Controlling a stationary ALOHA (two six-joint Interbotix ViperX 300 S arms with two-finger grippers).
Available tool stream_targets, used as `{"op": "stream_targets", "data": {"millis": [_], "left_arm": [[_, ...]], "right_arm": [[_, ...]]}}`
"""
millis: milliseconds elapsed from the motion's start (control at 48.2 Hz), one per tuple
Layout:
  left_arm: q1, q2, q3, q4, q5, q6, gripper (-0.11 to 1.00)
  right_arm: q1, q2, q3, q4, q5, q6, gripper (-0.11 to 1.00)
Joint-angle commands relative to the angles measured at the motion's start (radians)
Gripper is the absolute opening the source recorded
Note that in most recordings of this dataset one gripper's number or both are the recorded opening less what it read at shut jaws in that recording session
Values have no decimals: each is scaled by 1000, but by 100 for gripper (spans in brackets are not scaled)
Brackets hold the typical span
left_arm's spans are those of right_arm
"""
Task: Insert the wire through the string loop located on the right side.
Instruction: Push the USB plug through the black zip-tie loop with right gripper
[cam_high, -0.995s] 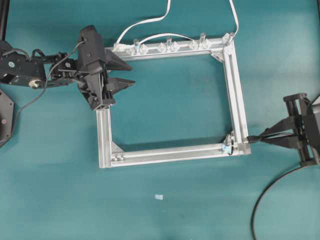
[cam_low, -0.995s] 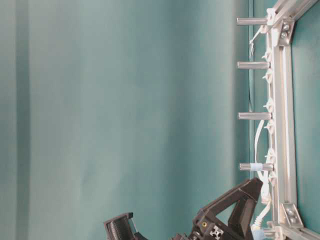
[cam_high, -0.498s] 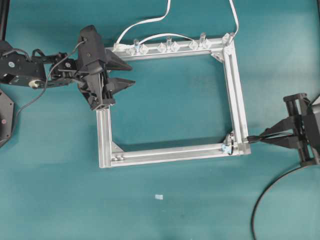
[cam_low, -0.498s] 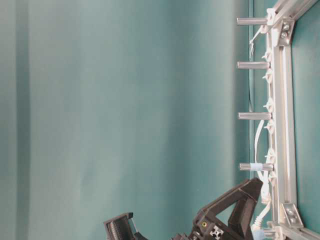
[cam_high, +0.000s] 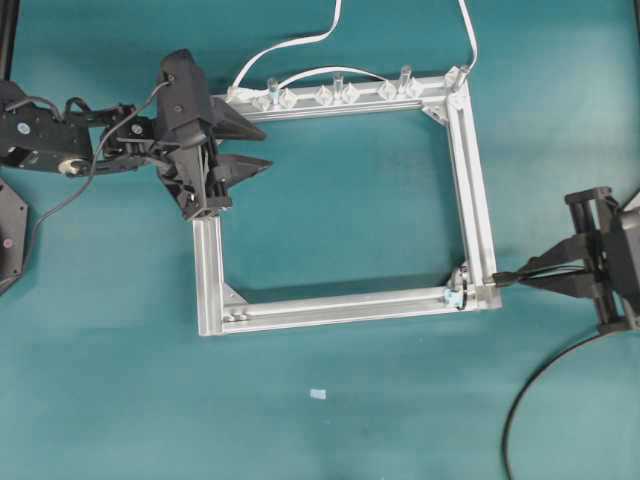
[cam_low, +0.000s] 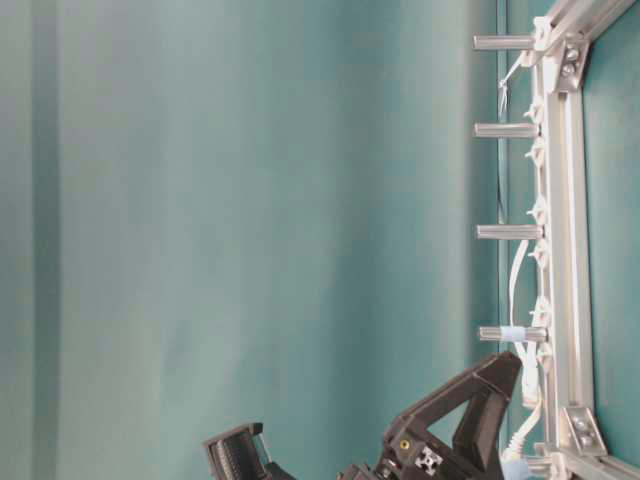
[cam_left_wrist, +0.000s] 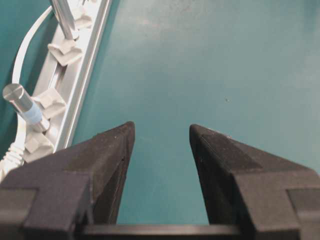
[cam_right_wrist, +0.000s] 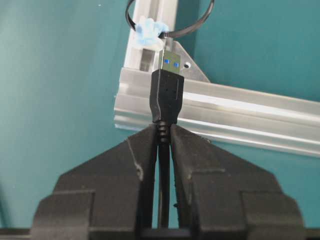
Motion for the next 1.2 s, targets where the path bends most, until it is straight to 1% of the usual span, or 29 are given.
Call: {"op": "stream_targets", "data": {"millis": [0,207,498,850,1016,1182], "left_arm": [[-6,-20,-20,-2,-3,-2,49],[-17,-21,-23,-2,-3,-2,49],[-41,-20,-25,-2,6,-2,49],[-67,-14,-51,-2,17,-2,49],[-103,-11,-58,-2,17,-2,50],[-143,-11,-67,-2,21,-5,50]], "right_arm": [[-2,38,-41,-11,-23,-2,12],[-2,141,-86,-15,-71,0,12],[-2,230,-140,-15,-114,0,12],[-2,322,-206,-15,-121,0,12],[-2,345,-227,-15,-127,0,12],[-2,353,-229,-15,-138,0,12]]}}
